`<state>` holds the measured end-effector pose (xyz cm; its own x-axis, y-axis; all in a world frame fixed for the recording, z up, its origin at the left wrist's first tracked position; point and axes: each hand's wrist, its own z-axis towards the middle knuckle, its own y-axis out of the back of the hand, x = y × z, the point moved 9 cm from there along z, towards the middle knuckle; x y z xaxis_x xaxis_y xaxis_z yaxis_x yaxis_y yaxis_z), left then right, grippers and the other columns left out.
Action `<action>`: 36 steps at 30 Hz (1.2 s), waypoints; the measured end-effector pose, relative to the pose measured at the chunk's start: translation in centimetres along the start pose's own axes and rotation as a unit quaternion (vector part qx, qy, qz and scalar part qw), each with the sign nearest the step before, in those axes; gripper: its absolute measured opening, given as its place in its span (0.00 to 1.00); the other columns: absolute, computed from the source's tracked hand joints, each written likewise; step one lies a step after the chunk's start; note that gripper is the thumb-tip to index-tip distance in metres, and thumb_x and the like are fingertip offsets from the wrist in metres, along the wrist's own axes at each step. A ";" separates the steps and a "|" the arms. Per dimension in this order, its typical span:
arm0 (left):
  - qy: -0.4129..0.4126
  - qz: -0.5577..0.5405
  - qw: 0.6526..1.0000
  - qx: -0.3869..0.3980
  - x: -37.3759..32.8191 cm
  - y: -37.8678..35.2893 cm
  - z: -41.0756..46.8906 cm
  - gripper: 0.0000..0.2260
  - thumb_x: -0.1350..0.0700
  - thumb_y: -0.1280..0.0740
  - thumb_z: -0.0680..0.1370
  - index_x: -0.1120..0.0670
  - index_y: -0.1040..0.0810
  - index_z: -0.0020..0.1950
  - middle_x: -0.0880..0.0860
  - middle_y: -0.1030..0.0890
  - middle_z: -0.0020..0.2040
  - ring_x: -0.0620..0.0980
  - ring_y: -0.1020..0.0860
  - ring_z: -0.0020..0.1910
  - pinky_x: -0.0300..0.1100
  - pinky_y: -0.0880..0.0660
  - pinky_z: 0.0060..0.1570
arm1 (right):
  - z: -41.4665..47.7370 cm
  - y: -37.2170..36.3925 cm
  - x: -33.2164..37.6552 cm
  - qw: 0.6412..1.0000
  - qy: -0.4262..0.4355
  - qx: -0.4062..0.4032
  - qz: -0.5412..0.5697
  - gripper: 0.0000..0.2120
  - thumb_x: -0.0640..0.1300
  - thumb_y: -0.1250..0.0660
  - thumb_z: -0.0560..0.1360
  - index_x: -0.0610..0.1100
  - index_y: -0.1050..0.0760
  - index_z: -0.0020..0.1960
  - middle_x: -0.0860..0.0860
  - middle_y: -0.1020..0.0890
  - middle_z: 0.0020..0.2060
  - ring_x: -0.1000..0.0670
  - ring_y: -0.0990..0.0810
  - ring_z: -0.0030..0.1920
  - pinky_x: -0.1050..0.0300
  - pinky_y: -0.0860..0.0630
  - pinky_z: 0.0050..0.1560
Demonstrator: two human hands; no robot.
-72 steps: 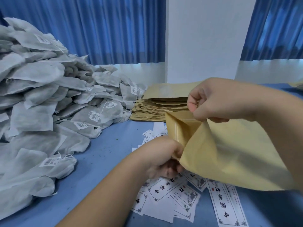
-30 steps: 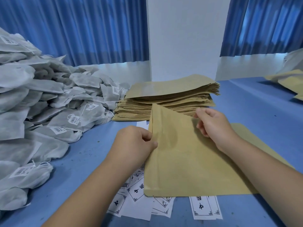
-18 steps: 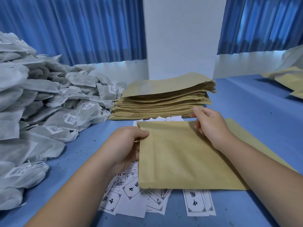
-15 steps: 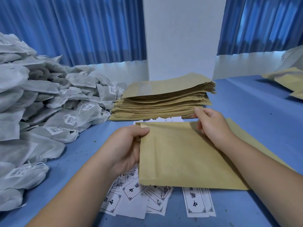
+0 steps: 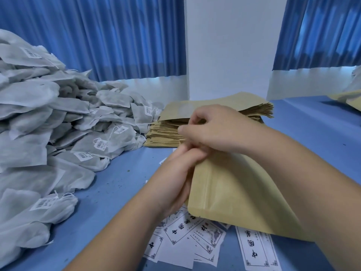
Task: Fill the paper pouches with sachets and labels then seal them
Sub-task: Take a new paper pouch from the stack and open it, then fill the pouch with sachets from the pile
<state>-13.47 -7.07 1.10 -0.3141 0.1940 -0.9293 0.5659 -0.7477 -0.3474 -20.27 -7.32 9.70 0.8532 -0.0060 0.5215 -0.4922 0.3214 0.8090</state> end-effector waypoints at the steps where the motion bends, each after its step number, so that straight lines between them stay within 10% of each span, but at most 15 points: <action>1: 0.000 0.016 1.000 0.013 0.0 -0.1 -0.1 0.20 0.56 0.34 0.74 0.52 0.27 0.66 0.55 0.18 0.57 0.52 0.20 0.57 0.50 0.24 0.59 | 0.1 -0.3 0.5 0.998 -0.006 0.035 -0.054 0.13 0.59 0.34 0.71 0.49 0.21 0.43 0.54 0.19 0.38 0.54 0.21 0.41 0.57 0.25 0.41; 8: 0.015 0.144 0.989 0.019 0.7 0.5 -0.5 0.19 0.42 0.33 0.71 0.42 0.23 0.61 0.54 0.20 0.61 0.56 0.23 0.62 0.64 0.34 0.66 | -0.2 -0.1 1.9 0.980 0.004 0.119 -0.158 0.04 0.53 0.34 0.71 0.56 0.21 0.43 0.58 0.20 0.37 0.58 0.23 0.38 0.59 0.30 0.33; 13: -0.001 0.227 0.973 0.038 0.4 -0.5 -0.8 0.19 0.39 0.36 0.70 0.46 0.22 0.57 0.55 0.22 0.59 0.47 0.21 0.52 0.37 0.24 0.45 | -0.4 1.3 1.2 0.973 0.004 0.116 -0.202 0.09 0.47 0.34 0.69 0.56 0.24 0.49 0.57 0.24 0.32 0.54 0.22 0.36 0.60 0.32 0.31; 18: -0.008 0.291 0.956 0.031 0.7 -0.9 -1.0 0.21 0.36 0.39 0.72 0.48 0.21 0.54 0.53 0.20 0.57 0.49 0.21 0.57 0.49 0.27 0.61 | 0.0 1.4 1.1 0.966 0.019 0.091 -0.239 0.12 0.39 0.38 0.69 0.54 0.22 0.46 0.56 0.25 0.26 0.59 0.27 0.24 0.69 0.40 0.14; 22: 0.019 0.286 0.958 -0.033 0.6 0.7 -0.9 0.28 0.30 0.47 0.74 0.50 0.19 0.48 0.44 0.18 0.39 0.39 0.21 0.38 0.31 0.27 0.41 | 0.6 0.3 0.5 0.982 0.041 0.104 -0.151 0.06 0.41 0.34 0.69 0.52 0.23 0.41 0.69 0.28 0.21 0.69 0.29 0.24 0.71 0.41 0.15; 25: 0.028 0.247 0.964 -0.091 0.8 1.8 -0.3 0.31 0.34 0.48 0.74 0.56 0.19 0.54 0.49 0.19 0.42 0.41 0.22 0.37 0.31 0.27 0.40 | 1.1 0.7 -0.1 0.991 0.050 0.077 -0.093 0.06 0.40 0.34 0.69 0.50 0.23 0.39 0.67 0.27 0.21 0.66 0.29 0.24 0.70 0.38 0.18; 30: -0.001 0.199 0.968 -0.155 0.1 2.4 -0.4 0.08 0.60 0.36 0.80 0.60 0.19 0.48 0.50 0.19 0.36 0.39 0.22 0.30 0.29 0.27 0.32 | 1.2 3.3 -0.6 0.997 0.062 0.019 -0.044 0.09 0.37 0.35 0.66 0.50 0.23 0.36 0.59 0.26 0.20 0.59 0.29 0.24 0.60 0.35 0.29; 36: -0.142 0.438 0.873 -0.159 -1.3 -0.4 -1.1 0.09 0.49 0.35 0.75 0.43 0.23 0.35 0.40 0.23 0.40 0.38 0.26 0.42 0.32 0.31 0.42 | 0.6 5.1 -0.1 0.995 0.100 0.004 -0.010 0.09 0.35 0.35 0.66 0.49 0.23 0.36 0.55 0.26 0.22 0.57 0.30 0.22 0.69 0.37 0.21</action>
<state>-12.47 -6.38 2.27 0.1951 -0.5630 -0.8031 0.8527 -0.3072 0.4225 -22.98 -6.19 13.96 0.8798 0.1769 0.4412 -0.4753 0.3149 0.8215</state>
